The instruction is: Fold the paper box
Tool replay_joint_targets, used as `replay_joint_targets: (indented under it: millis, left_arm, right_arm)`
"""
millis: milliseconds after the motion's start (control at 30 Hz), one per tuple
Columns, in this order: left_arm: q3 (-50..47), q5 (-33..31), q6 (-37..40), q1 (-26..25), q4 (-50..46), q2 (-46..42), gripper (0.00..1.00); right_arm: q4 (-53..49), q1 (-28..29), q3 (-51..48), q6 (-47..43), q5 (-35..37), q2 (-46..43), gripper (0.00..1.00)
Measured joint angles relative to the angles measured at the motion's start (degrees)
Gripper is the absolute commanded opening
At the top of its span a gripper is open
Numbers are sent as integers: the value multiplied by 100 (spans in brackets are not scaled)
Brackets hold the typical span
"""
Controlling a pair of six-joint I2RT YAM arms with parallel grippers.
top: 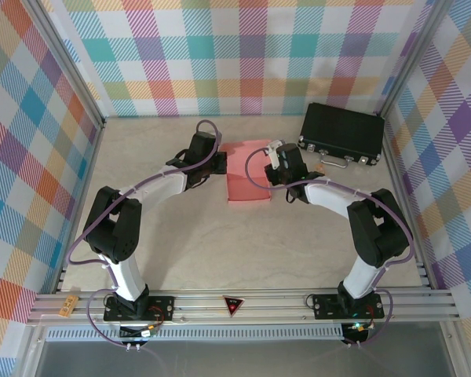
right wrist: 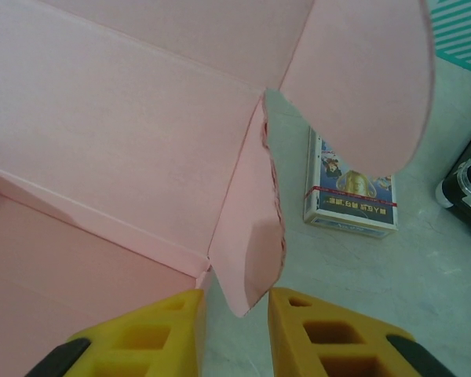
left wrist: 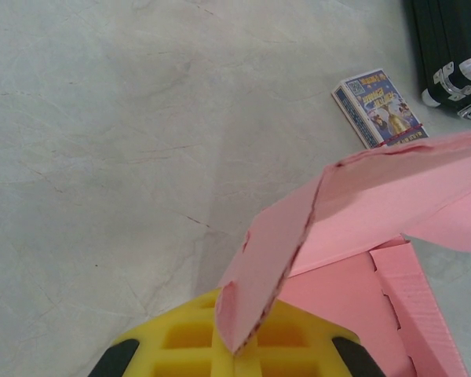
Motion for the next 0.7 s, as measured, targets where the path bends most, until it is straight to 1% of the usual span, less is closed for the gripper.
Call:
replay_joint_targets:
  millis: [167,533,600,700]
  left_arm:
    - [0,0,44,0,0,0,1]
    - [0,13,44,-2,0,0,2]
    - [0,20,44,-7,2,0,2]
    - [2,20,46,-35,2,0,2]
  right_arm:
    - [-208,0,212,-247,-48,0,27]
    - [-424,0,437,-385,-278,2,6]
    - [-433,0,437,-348,-345,2,6]
    - [-437,0,437,-293,-411,2,10]
